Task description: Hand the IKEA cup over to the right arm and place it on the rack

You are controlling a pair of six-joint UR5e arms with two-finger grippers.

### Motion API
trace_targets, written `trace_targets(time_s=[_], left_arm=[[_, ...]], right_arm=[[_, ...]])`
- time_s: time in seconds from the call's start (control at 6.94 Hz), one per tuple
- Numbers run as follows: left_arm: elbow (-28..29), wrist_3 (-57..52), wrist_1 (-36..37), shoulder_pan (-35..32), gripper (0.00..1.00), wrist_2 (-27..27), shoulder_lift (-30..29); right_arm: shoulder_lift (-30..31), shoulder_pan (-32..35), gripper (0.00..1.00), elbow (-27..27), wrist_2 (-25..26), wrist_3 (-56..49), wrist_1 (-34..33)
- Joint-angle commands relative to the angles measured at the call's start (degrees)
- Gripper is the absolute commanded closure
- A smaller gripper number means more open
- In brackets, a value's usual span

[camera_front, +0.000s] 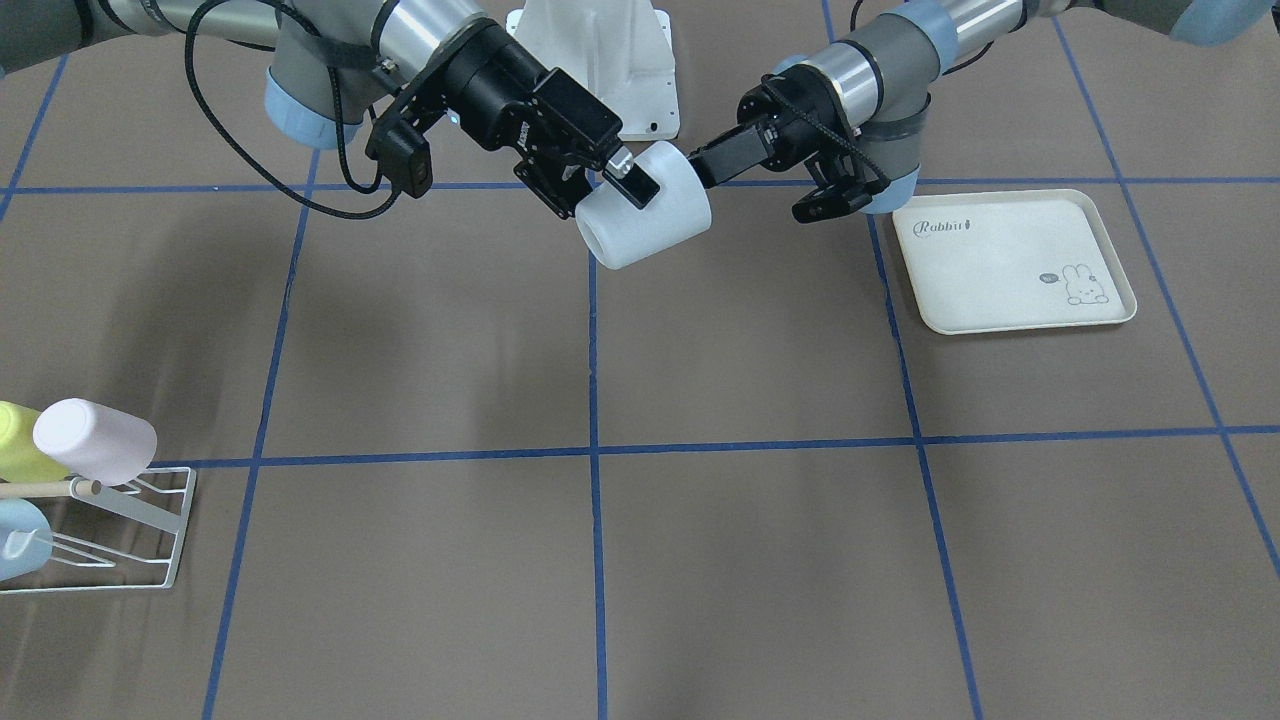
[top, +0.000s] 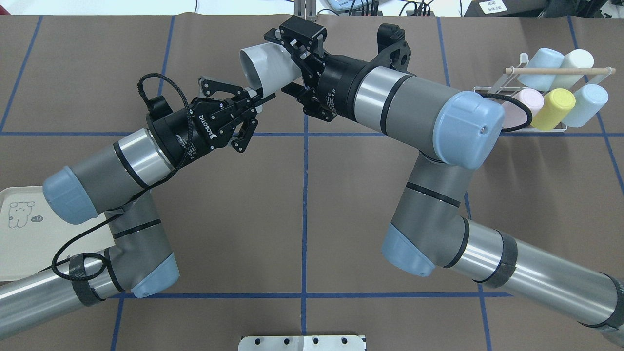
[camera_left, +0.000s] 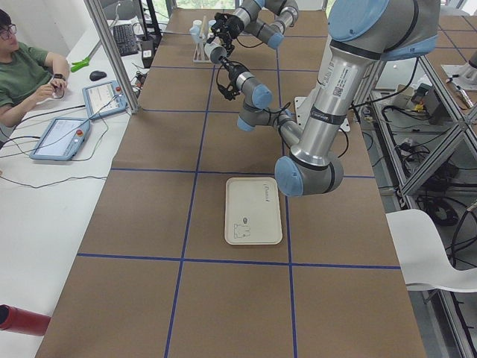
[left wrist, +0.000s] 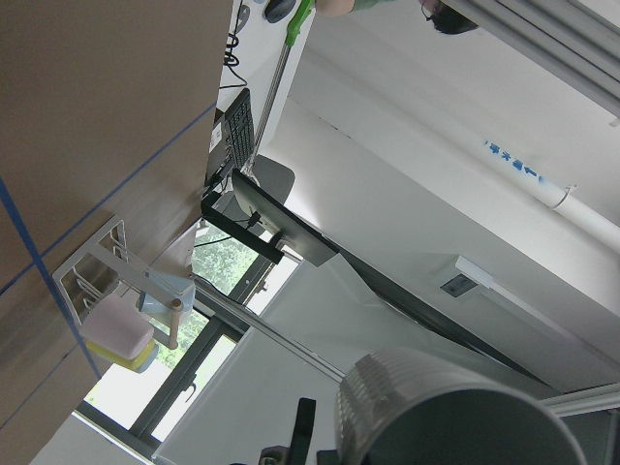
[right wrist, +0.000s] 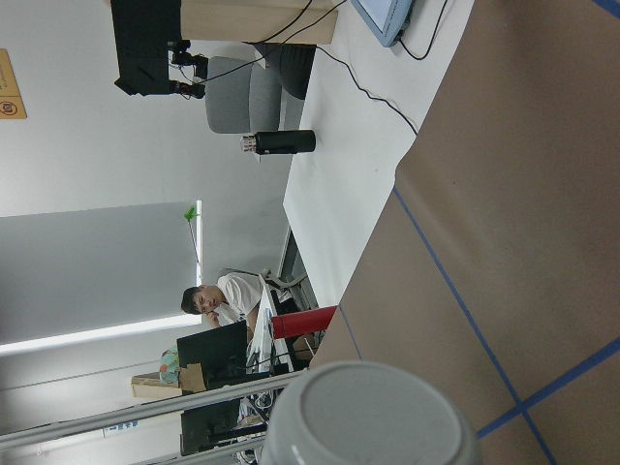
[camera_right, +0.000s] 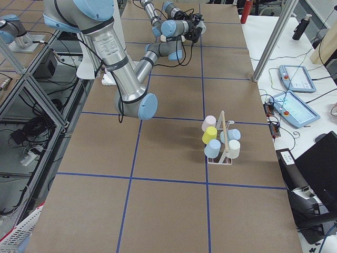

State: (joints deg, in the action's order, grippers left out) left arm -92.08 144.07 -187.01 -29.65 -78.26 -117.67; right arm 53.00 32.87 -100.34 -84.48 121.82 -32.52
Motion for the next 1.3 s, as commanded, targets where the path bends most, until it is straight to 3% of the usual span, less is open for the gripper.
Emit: trace_targets(time_s=[0.0,0.14,0.29,0.43,1.15], left_arm=[[-0.11,-0.02,0.07,0.12,1.0,0.12,-0.1],[-0.11,-0.11,-0.02,0.12,1.0,0.12,-0.02],[-0.03,-0.37,0.06,0.12,0.86,0.04,-0.02],[0.06,-1.07,0.15,0.03,0.01,-0.14,0.51],[-0.73,-4.68,-0.11,-0.32,0.0,-0.67,0.95]], right_arm=[[0.0,-0.09,0.01,0.06,0.02,0.0,0.0],[0.0,-0.09,0.28,0.06,0.02,0.0,0.0],[0.17,-0.17,0.99,0.06,0.02,-0.09,0.0],[0.18,0.0,1.0,0.06,-0.07,-0.18,0.0],[1.05,2.45,1.0,-0.2,0.02,-4.81,-0.09]])
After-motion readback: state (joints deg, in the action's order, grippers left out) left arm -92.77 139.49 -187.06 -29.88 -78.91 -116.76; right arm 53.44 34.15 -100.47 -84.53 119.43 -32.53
